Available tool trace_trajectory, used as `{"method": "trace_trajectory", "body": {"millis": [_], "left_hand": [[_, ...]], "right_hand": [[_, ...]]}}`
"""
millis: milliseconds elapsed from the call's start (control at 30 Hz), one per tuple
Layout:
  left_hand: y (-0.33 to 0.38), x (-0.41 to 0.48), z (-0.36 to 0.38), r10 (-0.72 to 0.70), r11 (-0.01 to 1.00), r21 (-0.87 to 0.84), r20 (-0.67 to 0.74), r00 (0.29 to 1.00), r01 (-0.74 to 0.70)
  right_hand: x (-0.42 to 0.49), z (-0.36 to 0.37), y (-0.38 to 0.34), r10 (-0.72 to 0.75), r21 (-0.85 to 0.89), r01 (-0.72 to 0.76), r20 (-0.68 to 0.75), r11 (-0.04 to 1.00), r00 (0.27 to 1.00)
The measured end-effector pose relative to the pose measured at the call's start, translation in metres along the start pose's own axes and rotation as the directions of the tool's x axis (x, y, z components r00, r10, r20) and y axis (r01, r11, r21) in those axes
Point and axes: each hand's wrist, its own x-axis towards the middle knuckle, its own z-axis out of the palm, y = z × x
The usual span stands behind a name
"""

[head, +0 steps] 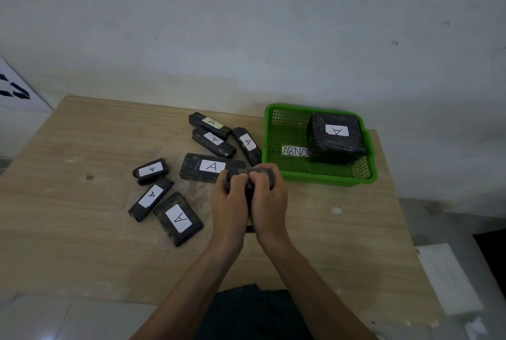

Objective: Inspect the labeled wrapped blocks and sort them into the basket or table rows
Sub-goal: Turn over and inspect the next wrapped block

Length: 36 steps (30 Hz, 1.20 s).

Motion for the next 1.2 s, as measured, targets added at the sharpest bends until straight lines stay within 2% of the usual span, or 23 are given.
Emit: {"method": "trace_trajectory", "body": {"millis": [100, 233, 367, 600, 700, 800, 867, 967, 1033, 1133, 1200], "left_hand": [[0.0, 0.001, -0.001, 0.001, 1.0, -0.025, -0.002, 1.0, -0.001], [0.004, -0.001, 0.001, 0.04, 0.998, -0.057, -0.004, 0.999, -0.04], [0.005, 0.0, 0.002, 0.079, 0.996, -0.049, 0.026, 0.997, -0.078], [-0.001, 0.015, -0.004, -0.068, 0.996, -0.061, 0.065, 0.996, 0.072], [-0.001, 0.016, -0.003, -0.111, 0.991, -0.067, 0.058, 0.992, 0.115], [-0.001, 0.014, -0.003, -0.067, 0.997, -0.036, 0.133, 0.989, 0.073], [-0.006, 0.014, -0.005, -0.029, 0.998, -0.047, 0.193, 0.981, 0.039], [-0.013, 0.01, -0.01, 0.154, 0.983, 0.064, 0.198, 0.968, -0.17], [-0.014, 0.008, -0.011, 0.224, 0.959, 0.123, 0.215, 0.95, -0.254], [-0.011, 0.015, -0.019, 0.25, 0.949, 0.135, 0.224, 0.942, -0.284], [-0.01, 0.021, -0.026, 0.29, 0.917, 0.21, 0.236, 0.927, -0.34]], "right_hand": [[0.001, 0.002, 0.0, -0.018, -0.03, 0.018, 0.008, 0.999, 1.0], [-0.001, 0.004, 0.0, -0.06, 0.047, 0.06, 0.004, 0.997, 0.998], [0.002, 0.004, 0.004, -0.106, 0.043, 0.108, -0.032, 0.993, 0.994], [-0.004, 0.003, 0.001, -0.079, 0.099, 0.079, -0.004, 0.992, 0.997], [-0.002, 0.002, 0.004, -0.104, 0.045, 0.104, -0.006, 0.994, 0.995], [0.0, -0.001, -0.002, -0.067, 0.06, 0.068, -0.011, 0.996, 0.998], [0.007, -0.004, -0.004, 0.038, 0.111, -0.036, -0.012, 0.993, 0.999], [0.014, -0.006, -0.012, 0.249, 0.237, -0.274, 0.132, 0.932, 0.96], [0.013, -0.01, -0.016, 0.264, 0.248, -0.327, 0.257, 0.912, 0.93], [0.009, -0.022, -0.019, 0.179, 0.158, -0.267, 0.424, 0.951, 0.888], [0.008, -0.033, -0.018, 0.105, 0.016, -0.131, 0.516, 0.991, 0.85]]}}
